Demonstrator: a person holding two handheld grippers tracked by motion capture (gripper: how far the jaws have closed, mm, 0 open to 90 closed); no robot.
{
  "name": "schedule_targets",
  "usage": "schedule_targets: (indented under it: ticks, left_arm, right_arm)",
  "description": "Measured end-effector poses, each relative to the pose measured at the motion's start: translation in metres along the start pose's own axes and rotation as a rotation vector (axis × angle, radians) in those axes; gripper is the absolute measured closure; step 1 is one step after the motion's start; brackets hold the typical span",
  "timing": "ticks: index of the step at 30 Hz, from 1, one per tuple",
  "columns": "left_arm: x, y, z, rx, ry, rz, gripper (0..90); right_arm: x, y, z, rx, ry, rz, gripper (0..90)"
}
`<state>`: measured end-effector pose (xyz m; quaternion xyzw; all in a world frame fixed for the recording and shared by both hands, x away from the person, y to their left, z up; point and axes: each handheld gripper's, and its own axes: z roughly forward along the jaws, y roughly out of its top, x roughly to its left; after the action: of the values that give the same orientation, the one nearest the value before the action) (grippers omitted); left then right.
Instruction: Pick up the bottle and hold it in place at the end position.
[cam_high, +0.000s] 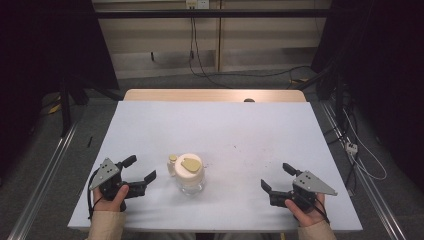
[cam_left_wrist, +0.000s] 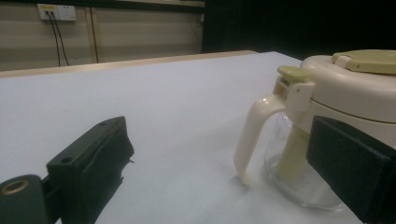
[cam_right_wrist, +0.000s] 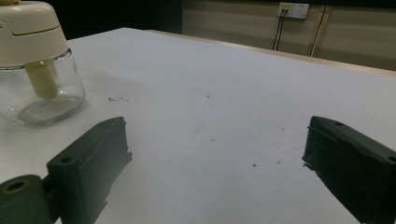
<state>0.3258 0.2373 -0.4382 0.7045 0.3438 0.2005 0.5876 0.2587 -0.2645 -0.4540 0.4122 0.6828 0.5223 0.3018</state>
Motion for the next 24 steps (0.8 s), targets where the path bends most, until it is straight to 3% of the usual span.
schedule_targets:
  ticks: [11, 24]
  left_arm:
    - [-0.010, 0.001, 0.006, 0.007, -0.040, 0.009, 4.9]
    - [-0.026, 0.002, 0.015, 0.027, -0.118, 0.029, 4.6]
  right_arm:
    - [-0.001, 0.000, 0.000, -0.003, 0.002, 0.005, 5.9]
    - [-0.001, 0.000, 0.001, -0.003, 0.003, 0.008, 6.1]
